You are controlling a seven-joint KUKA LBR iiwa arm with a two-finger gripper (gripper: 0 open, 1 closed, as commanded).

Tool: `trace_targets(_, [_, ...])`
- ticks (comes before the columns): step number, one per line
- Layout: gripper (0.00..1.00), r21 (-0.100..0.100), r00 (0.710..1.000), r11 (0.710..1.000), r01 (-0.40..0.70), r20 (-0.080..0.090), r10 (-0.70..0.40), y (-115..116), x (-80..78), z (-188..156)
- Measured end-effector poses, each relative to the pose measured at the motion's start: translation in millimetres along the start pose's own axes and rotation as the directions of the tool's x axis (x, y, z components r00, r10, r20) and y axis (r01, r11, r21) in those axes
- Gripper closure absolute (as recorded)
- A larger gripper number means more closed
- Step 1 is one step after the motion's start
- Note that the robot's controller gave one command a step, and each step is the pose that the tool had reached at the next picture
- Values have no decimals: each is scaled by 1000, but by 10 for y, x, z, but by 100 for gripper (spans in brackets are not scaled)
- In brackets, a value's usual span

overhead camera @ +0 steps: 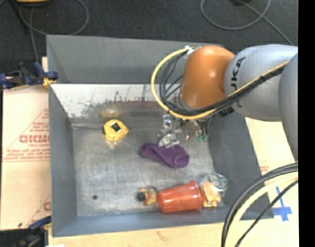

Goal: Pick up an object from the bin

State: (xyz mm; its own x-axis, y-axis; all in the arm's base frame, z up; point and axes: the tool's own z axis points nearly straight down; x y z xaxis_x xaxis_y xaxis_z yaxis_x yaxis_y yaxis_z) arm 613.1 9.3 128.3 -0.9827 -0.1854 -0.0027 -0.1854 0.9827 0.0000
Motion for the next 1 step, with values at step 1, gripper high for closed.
trace_targets(1, [100, 0, 1000, 1000, -1, 1, 1, 0, -3, -4])
